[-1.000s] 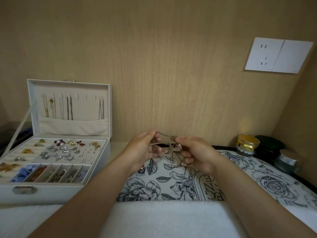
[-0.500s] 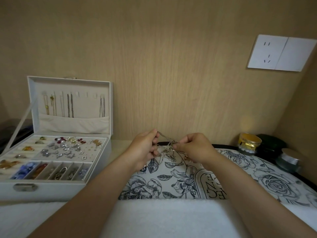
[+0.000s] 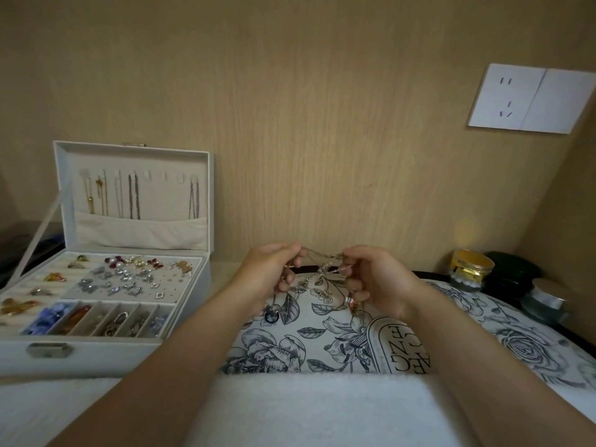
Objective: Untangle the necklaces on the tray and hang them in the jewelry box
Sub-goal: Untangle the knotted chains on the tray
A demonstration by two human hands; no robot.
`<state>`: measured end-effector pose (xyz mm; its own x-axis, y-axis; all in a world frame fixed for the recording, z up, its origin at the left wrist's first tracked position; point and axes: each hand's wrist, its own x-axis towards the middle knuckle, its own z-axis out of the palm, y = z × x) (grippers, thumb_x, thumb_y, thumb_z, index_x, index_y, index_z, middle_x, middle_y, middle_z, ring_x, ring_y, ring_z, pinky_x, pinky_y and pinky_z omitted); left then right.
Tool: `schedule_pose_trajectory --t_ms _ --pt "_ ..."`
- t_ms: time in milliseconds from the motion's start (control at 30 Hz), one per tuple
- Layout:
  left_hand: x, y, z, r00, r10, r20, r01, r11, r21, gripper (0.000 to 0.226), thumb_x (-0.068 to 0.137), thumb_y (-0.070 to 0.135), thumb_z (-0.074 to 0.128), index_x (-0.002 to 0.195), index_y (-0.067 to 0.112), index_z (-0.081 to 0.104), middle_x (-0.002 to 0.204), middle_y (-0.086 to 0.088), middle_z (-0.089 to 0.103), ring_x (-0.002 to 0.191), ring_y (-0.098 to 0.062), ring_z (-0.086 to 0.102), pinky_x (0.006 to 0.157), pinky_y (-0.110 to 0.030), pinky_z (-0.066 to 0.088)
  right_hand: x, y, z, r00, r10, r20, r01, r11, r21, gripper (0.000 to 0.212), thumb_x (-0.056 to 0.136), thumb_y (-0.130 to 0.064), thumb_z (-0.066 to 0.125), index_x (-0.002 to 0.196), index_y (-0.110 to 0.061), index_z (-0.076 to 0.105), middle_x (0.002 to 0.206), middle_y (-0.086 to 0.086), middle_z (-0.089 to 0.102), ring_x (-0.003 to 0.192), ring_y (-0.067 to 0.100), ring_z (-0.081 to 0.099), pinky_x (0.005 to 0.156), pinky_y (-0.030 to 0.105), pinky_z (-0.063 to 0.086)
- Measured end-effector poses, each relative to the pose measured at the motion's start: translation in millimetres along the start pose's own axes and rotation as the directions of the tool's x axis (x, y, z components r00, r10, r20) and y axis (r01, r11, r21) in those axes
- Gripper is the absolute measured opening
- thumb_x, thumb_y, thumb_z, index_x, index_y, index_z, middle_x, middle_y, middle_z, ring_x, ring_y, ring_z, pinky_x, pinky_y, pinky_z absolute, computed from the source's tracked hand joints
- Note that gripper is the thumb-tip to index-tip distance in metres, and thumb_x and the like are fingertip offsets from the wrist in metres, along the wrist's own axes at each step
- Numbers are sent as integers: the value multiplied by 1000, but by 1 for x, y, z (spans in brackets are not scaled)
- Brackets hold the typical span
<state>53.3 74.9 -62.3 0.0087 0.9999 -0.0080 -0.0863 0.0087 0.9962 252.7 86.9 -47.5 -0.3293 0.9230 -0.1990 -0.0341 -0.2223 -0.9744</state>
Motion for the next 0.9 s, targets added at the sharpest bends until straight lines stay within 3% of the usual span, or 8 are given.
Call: schedule_pose_trajectory --t_ms 100,167,333,467,567,700,833,900 --pt "0 -2 2 999 28 -45 -23 994 106 21 100 26 57 94 10 71 72 4 56 48 -8 45 44 -20 34 1 4 1 999 -38 -5 38 999 -13 13 96 -22 57 88 -12 58 80 2 60 58 12 47 43 22 25" --pt "1 0 1 998 26 -50 -22 996 86 22 101 27 54 91 13 66 69 4 51 48 -8 44 44 -21 32 -1 3 1 999 -46 7 46 999 -5 11 94 -20 63 90 -9 61 79 2 63 59 13 50 41 21 27" --pt "3 5 -4 997 -47 59 62 960 -272 26 103 27 45 80 17 51 56 7 35 46 -9 34 43 -20 25 0 0 -3 995 -84 -50 81 995 -59 15 89 -9 69 86 -11 55 65 1 54 49 12 42 41 24 24" --pt "3 8 -6 992 -83 97 118 886 -449 29 102 26 45 74 19 48 53 7 30 46 -9 29 41 -20 24 4 4 0 954 -181 -240 59 896 -440 26 88 -7 66 74 -18 48 59 0 44 40 8 38 43 23 30" --pt "4 9 -9 993 -73 96 112 849 -516 30 102 25 46 73 17 49 50 8 28 45 -9 28 39 -20 25 7 8 -2 935 -231 -268 72 866 -495 25 89 -6 66 75 -16 49 60 1 46 37 6 37 38 19 30" --pt "-1 16 -11 984 -53 169 114 918 -380 24 101 26 47 83 14 57 46 9 25 43 -9 28 41 -19 24 6 6 -7 938 -249 -239 85 837 -541 15 86 -5 69 87 -14 58 75 0 53 59 11 47 51 21 39" --pt "-5 21 -6 963 -20 270 68 983 -168 26 103 23 44 113 11 65 51 8 25 49 -11 36 53 -24 31 2 7 0 950 -260 -174 121 818 -562 19 90 -4 60 102 -19 62 92 -1 61 81 14 57 66 23 44" --pt "-6 22 0 951 -5 308 43 992 -117 24 104 18 41 107 9 63 55 5 34 54 -13 43 57 -27 35 1 9 8 936 -325 -137 187 787 -588 17 89 -11 61 101 -23 63 99 -1 65 90 15 61 75 26 49"
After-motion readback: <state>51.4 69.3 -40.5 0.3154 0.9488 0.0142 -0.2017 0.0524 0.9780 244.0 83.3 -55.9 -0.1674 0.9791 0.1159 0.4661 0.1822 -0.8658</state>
